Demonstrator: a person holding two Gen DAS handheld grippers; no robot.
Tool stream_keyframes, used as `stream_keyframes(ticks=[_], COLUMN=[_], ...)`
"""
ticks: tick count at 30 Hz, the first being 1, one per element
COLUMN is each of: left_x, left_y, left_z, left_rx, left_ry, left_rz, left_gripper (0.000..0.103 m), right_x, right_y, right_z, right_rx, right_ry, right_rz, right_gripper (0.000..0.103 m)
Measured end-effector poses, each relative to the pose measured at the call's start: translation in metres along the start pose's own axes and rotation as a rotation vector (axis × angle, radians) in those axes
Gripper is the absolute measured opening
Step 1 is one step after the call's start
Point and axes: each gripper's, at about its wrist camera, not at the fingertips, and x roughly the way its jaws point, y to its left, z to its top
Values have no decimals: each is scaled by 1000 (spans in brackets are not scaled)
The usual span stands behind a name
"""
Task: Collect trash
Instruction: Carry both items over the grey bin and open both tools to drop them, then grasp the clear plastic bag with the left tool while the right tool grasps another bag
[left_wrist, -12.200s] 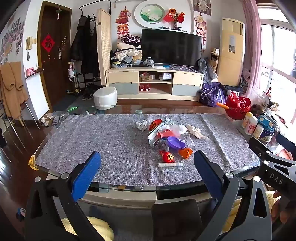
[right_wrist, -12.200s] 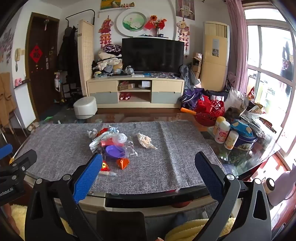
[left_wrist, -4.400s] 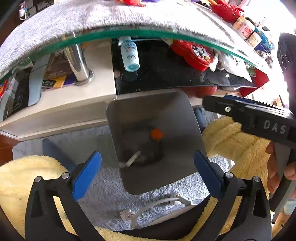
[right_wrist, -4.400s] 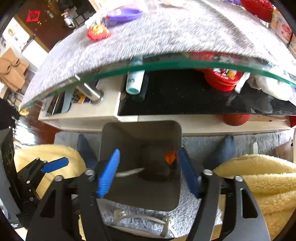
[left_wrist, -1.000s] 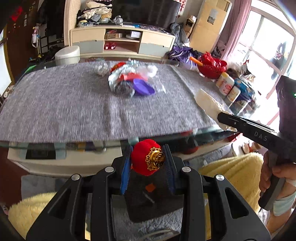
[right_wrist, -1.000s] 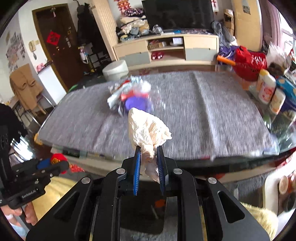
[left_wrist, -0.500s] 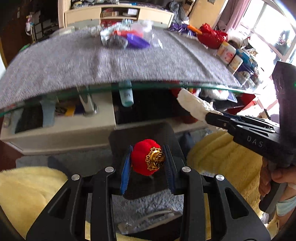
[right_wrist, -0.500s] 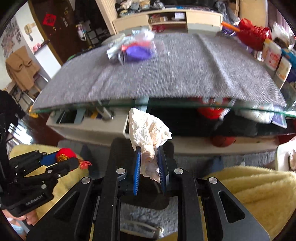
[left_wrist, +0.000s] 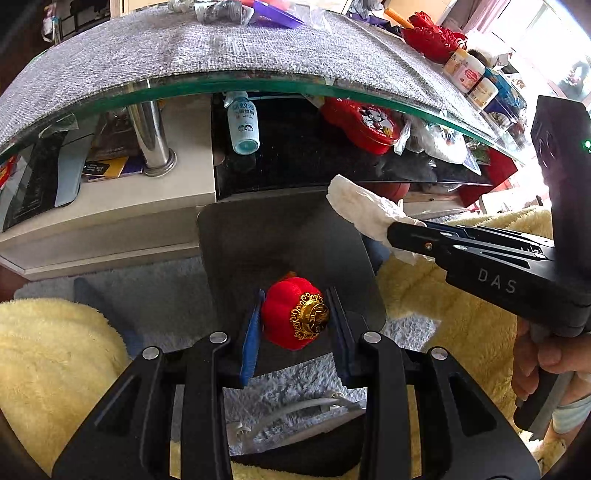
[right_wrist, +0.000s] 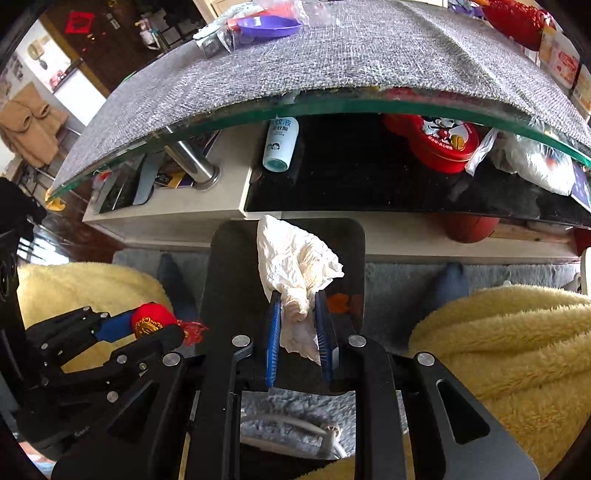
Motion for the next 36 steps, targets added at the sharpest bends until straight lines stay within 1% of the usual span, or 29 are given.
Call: stream_keyframes(ticks=[1, 2, 3, 4, 5, 6, 7, 9, 11, 13, 15, 16, 17, 19, 20, 22, 28, 36], left_x=[1, 1, 2, 2, 2, 2, 2, 1, 0, -3, -7, -9, -11, -16, -18, -23, -38, -48], left_y=[0, 0, 0, 0, 0, 0, 0, 2, 4, 6, 9, 10, 11, 15, 16, 19, 29, 39], left_z=[0, 1, 1, 1, 2, 2, 2, 3, 4, 5, 7, 9, 11, 16, 18, 24, 43, 81], left_rx=[0, -1, -1, -1, -1, -2, -3, -5, -4, -3, -3, -3, -4, -3, -3, -5, -23, -32], left_ry=[1, 3, 3, 3, 3, 3, 2, 0, -5, -12, -25, -33, -38, -54, -61, -73, -117, -150], left_rz=[-2, -5, -9, -13, -15, -17, -16, -5, 11, 23, 40, 50, 57, 70, 76, 87, 95, 102], left_gripper=[32, 36, 41, 43, 47, 50, 52, 60, 65, 69, 75, 77, 80, 84, 88, 90, 90, 90], right_x=[0, 1, 1, 2, 2, 2, 2, 2, 0, -5, -10, -12, -15, -21, -24, -32, -48, -56], right_y=[0, 0, -1, -1, -1, -2, -2, -4, -7, -11, -15, -16, -18, -20, -21, -22, -28, -27], right_z=[1, 2, 3, 4, 4, 5, 6, 7, 9, 11, 15, 17, 20, 26, 28, 35, 56, 100], right_rx=[3, 7, 10, 16, 22, 26, 27, 35, 40, 44, 48, 50, 53, 61, 65, 72, 95, 99], right_ry=[3, 4, 7, 10, 8, 4, 2, -2, -10, -28, -46, -54, -64, -81, -90, -115, -164, -215], right_rz=[2, 6, 9, 15, 18, 17, 13, 3, -15, -44, -68, -76, -84, -87, -84, -74, -64, -39], right_gripper=[21, 21, 23, 27, 42, 51, 52, 53, 55, 62, 73, 76, 81, 86, 90, 92, 92, 92])
